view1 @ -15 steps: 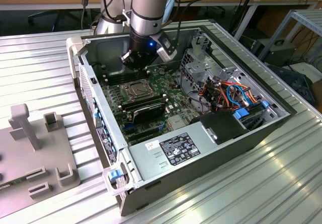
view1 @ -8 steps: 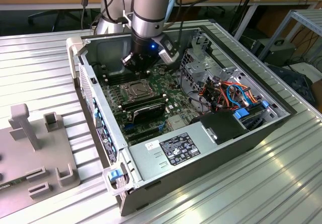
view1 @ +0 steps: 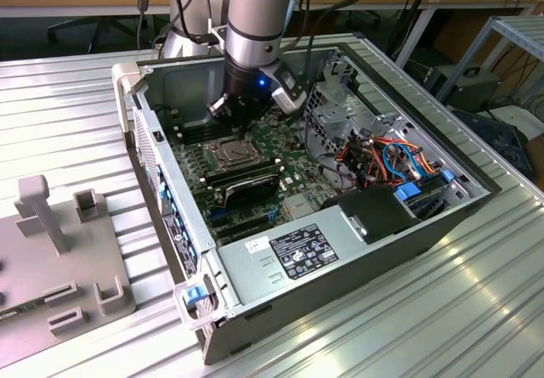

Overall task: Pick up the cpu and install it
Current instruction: 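Install the first cpu locking lever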

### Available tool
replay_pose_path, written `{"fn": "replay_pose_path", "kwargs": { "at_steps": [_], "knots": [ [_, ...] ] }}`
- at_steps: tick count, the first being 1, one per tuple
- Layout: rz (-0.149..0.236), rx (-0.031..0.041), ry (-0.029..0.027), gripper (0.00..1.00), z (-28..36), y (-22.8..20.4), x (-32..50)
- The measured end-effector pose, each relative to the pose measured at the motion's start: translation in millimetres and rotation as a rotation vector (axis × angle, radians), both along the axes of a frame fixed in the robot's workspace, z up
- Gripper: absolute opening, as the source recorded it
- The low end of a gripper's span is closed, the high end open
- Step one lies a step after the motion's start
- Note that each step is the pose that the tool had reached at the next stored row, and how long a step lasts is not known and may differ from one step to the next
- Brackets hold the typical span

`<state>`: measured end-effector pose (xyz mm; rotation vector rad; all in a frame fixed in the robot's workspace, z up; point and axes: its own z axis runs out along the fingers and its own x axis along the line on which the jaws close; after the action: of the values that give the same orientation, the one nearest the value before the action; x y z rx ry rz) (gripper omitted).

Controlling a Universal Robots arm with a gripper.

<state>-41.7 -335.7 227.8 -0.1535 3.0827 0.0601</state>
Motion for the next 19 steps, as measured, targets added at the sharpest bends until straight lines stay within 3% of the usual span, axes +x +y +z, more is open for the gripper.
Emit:
{"fn": "replay_pose_path", "kwargs": {
  "at_steps": [2, 5, 6, 17, 18, 19],
  "knots": [
    [0.0, -0.0051, 0.0, 0.11, 0.0, -2.3, -0.1],
    [0.0, -0.0196, -0.0001, 0.11, -0.1, -9.8, -0.3],
    [0.0, -0.0213, 0.0, 0.11, -0.1, -9.9, -0.4],
    [0.0, -0.0218, 0.0005, 0.11, 0.5, -10.0, -0.4],
    [0.0, -0.0219, 0.0009, 0.11, 0.5, -10.0, -0.4],
    [0.0, -0.022, 0.0047, 0.11, 0.5, -10.1, -0.3]
  ]
}}
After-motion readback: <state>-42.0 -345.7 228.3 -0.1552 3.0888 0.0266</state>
